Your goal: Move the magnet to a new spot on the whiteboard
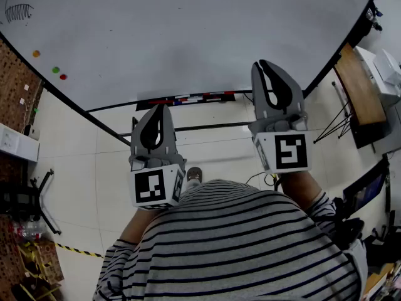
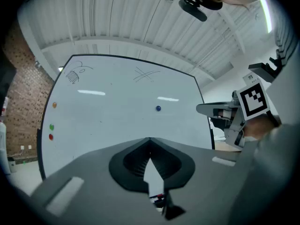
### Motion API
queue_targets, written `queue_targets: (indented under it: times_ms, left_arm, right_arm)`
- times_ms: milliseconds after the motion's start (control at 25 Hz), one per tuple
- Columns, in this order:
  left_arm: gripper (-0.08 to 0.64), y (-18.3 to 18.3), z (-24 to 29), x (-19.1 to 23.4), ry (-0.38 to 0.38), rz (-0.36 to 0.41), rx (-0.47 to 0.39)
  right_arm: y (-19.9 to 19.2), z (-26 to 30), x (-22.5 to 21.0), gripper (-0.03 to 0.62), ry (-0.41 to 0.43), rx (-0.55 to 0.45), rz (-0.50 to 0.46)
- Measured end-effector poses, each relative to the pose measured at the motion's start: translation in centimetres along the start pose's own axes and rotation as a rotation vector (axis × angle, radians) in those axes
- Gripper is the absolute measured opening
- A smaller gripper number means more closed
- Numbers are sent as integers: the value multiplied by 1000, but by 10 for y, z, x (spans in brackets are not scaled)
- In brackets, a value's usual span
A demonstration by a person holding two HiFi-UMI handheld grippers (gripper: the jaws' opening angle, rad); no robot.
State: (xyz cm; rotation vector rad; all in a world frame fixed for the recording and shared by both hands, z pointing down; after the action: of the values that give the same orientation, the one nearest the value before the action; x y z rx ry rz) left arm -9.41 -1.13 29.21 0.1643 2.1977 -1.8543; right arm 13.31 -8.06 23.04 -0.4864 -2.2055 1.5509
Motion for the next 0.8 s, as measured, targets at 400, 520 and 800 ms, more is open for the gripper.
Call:
queue_targets:
  times_ms: [400,520,800]
  left_arm:
    - [15,-12,87,106,7,36,-29]
    - [15,-22,99,123,14,31,-26]
    - [15,-35,111,138,4,10,-13]
  right_arm:
    - [5,164,7,111,-89,-84,-143]
    - [-4,190,3,130,-126,-77,-143]
    - [-16,211,1,115,-186,-67,-126]
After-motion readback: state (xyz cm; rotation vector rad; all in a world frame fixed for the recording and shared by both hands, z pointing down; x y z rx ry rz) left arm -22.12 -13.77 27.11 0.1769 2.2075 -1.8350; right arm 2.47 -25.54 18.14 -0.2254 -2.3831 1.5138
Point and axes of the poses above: the fingertips, and each gripper's own axes: z forward along the fingers, x to its left, y out of its top, the point moved 9 cm from there along -z, backward along the fingers, and after that the axes turned 15 degrees about z, right-handed, at the moved point
